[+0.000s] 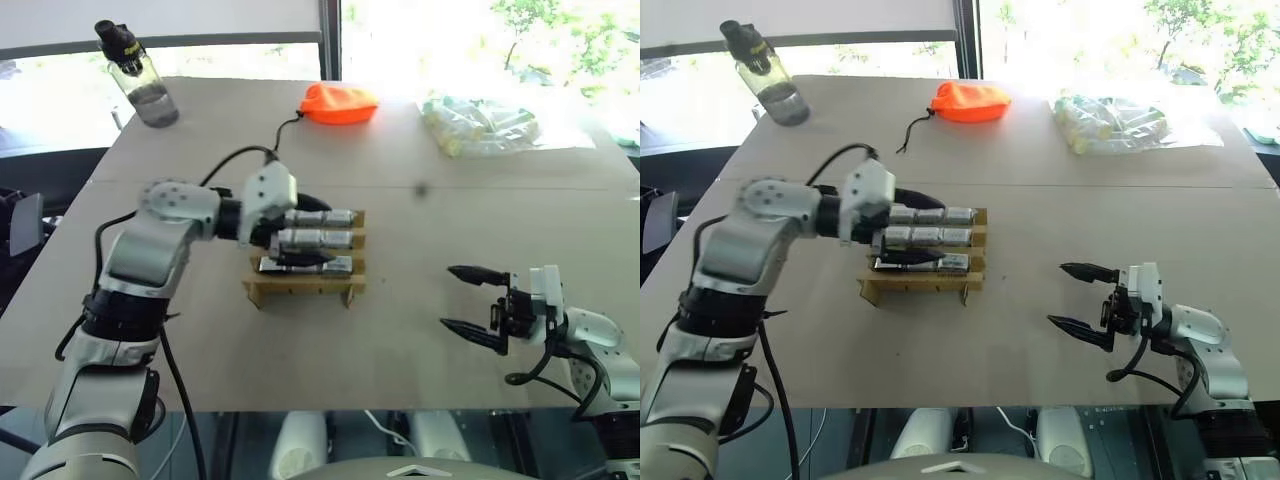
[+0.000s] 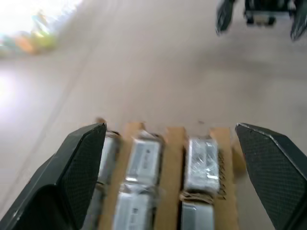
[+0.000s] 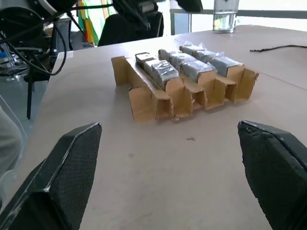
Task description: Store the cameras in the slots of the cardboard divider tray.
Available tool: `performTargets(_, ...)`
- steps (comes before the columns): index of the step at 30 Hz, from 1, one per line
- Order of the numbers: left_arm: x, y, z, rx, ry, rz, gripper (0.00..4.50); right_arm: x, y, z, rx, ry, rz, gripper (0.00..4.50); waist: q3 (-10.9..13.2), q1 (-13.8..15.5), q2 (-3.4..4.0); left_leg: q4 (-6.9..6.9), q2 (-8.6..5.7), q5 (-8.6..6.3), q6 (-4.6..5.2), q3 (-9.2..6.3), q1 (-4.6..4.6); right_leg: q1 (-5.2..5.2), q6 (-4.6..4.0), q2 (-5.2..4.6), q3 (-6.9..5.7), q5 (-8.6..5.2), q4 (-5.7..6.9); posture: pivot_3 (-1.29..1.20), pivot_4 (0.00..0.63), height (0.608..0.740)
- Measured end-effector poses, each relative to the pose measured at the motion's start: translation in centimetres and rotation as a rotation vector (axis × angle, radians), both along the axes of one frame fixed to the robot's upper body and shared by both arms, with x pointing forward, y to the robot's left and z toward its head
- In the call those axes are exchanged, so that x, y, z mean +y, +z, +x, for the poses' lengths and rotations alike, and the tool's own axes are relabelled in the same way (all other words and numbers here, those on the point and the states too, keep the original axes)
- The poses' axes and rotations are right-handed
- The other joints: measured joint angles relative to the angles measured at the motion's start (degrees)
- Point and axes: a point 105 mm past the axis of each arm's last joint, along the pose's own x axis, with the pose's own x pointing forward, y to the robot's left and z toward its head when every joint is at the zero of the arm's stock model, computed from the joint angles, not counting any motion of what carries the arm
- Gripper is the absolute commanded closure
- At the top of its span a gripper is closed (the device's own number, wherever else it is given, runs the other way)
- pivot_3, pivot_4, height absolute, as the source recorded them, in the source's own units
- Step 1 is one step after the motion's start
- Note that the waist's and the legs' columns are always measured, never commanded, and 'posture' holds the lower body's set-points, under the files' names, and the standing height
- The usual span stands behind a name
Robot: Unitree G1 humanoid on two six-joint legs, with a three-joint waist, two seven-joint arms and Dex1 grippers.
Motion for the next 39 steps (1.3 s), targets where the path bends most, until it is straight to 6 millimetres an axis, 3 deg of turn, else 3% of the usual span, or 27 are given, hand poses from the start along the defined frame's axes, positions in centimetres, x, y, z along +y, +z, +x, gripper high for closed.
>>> performTargets(6,6.0,-5.0,-1.6,0.130,0.283,-0.039,0.05,-1.9,-0.9,0.8,0.021,-0.099,-0.045,0.00,0.0,0.1,0.00,0.00,0.06,0.00,0.00,-0.02,0.02,0.00,0.00,-0.02,-0.04,-0.01,0.03,0.00,0.150,0.726)
performTargets(11,9.9,-6.1,-3.9,0.135,0.459,-0.095,0.05,-0.4,-0.3,1.6,0.007,-0.101,-0.016,0.00,0.0,0.2,0.00,-0.01,0.10,0.01,-0.01,-0.06,0.02,0.00,-0.01,-0.06,-0.05,-0.01,0.03,0.00,0.150,0.726)
performTargets(14,11.6,-8.4,-7.5,0.156,0.525,-0.087,0.05,1.3,0.2,2.3,0.003,-0.093,-0.018,0.00,0.0,-0.9,0.04,-0.07,0.10,-0.01,0.00,0.06,0.05,-0.01,-0.01,-0.12,0.08,-0.01,-0.05,0.00,0.150,0.726)
performTargets(15,11.7,-9.5,-8.9,0.179,0.549,-0.105,0.05,2.7,0.5,2.7,0.007,-0.077,-0.008,0.00,0.0,-1.3,0.02,-0.08,0.10,-0.01,0.00,0.04,0.03,-0.02,-0.01,-0.12,0.07,-0.01,-0.06,0.00,0.150,0.726)
performTargets(17,11.7,-10.2,-9.6,0.190,0.573,-0.136,0.05,5.0,1.3,3.1,-0.010,-0.041,0.003,0.00,0.0,-1.0,0.01,-0.07,0.09,0.00,-0.01,-0.14,-0.03,-0.01,-0.02,-0.12,0.00,-0.01,-0.02,0.00,0.150,0.726)
performTargets(25,10.4,-8.7,-10.8,0.120,0.563,-0.237,0.05,11.4,3.4,5.3,-0.065,-0.056,-0.071,0.00,-0.2,0.1,-0.10,-0.06,0.07,0.00,0.00,-0.23,-0.06,0.01,-0.09,-0.14,-0.13,0.01,-0.02,0.00,0.150,0.726)
performTargets(34,8.2,-6.5,-12.2,0.130,0.413,-0.316,0.05,13.2,3.9,7.0,-0.079,-0.102,-0.191,0.00,-0.2,-0.6,-0.09,-0.08,0.05,-0.01,0.00,-0.21,-0.09,-0.01,-0.09,-0.12,-0.26,0.01,-0.09,0.00,0.150,0.726)
performTargets(39,7.9,-6.1,-12.3,0.159,0.371,-0.305,0.05,13.9,3.4,7.2,-0.062,-0.127,-0.223,0.00,-0.2,-1.1,-0.09,-0.07,0.06,0.00,0.00,-0.26,-0.10,0.00,-0.09,-0.11,-0.32,0.01,-0.06,0.00,0.150,0.726)
